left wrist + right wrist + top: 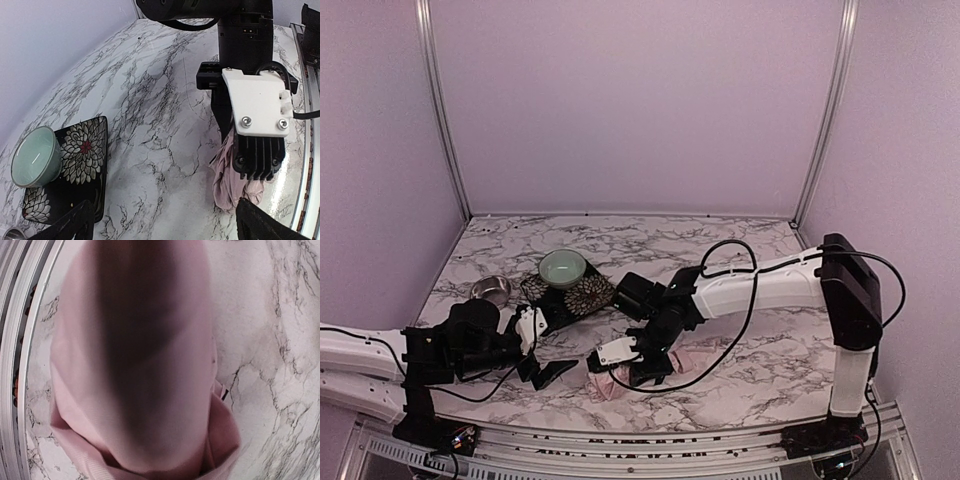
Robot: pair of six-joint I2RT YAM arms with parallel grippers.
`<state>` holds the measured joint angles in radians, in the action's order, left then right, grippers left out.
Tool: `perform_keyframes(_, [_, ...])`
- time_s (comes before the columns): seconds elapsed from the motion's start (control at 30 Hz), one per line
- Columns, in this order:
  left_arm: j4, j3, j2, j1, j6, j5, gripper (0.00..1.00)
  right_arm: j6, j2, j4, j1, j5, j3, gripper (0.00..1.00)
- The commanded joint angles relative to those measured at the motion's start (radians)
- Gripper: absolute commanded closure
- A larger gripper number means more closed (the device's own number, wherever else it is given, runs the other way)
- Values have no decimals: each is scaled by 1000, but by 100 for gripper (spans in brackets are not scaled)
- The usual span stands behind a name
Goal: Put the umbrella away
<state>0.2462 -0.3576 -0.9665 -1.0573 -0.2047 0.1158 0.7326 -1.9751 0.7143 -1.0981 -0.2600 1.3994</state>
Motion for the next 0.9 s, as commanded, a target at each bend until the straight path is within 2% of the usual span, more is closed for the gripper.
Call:
perform_keyframes(0.0, [27, -1, 7, 5, 6, 33, 1, -11, 42, -8, -16, -8, 27, 80])
perform_keyframes(0.13, [27, 2, 20, 21, 42, 113, 1, -48, 102, -83, -6, -1, 16, 97])
perform_keyframes(0.2, [28, 1, 30, 40, 74, 161, 1, -84, 195, -195, 37, -49, -31, 98])
perform_keyframes(0.33, [53, 1, 86, 57, 91, 180, 1, -272, 373, -607, 148, -180, -201, 98])
perform_keyframes(0.47, [155, 2, 139, 57, 79, 76, 1, -404, 500, -986, 161, -143, -394, 96])
perform_keyframes(0.53, [265, -2, 116, 57, 88, -12, 1, -475, 526, -1166, 161, -178, -464, 96])
perform_keyframes(0.63, [448, -25, 53, 56, 104, -151, 1, -561, 522, -1343, 161, -256, -500, 95])
perform_keyframes(0.73, [600, -80, -19, 56, 115, -265, 1, -598, 507, -1410, 156, -299, -500, 94])
perform_keyframes(0.87, [691, -168, -118, 54, 132, -371, 1, -593, 494, -1423, 141, -321, -500, 94])
